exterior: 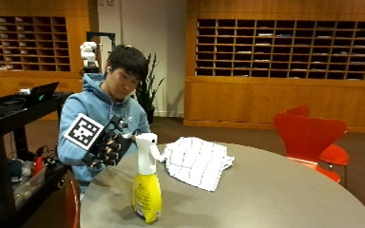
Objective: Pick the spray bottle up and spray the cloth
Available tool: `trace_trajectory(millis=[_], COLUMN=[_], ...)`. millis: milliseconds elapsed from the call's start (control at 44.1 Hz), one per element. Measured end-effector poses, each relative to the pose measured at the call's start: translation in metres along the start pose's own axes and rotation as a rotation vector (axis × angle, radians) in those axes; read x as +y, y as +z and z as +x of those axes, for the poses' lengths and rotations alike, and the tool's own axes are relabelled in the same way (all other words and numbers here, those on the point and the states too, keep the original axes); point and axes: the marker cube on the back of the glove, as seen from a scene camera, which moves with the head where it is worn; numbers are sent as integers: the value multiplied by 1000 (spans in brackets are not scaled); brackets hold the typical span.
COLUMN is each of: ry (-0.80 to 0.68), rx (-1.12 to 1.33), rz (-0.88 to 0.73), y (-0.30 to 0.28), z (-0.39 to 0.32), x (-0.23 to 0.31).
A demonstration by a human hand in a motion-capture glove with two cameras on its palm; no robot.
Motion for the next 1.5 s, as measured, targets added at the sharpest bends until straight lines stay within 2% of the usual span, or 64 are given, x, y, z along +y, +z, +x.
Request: trace_trajectory(millis=[159, 408, 612, 861, 1020, 1156, 1246, 1496], ry=[169, 358, 393, 445, 344, 177, 60, -305], rx=[-103, -177, -187, -241, -190, -78, 35, 529], rz=[64, 46, 81, 7, -124, -262, -514, -960], y=[22, 51, 66, 91, 105, 123, 127, 141], z=[13, 17, 12, 5, -8, -38, -68, -145], x=[-17, -34, -56, -85, -88, -96, -78, -41])
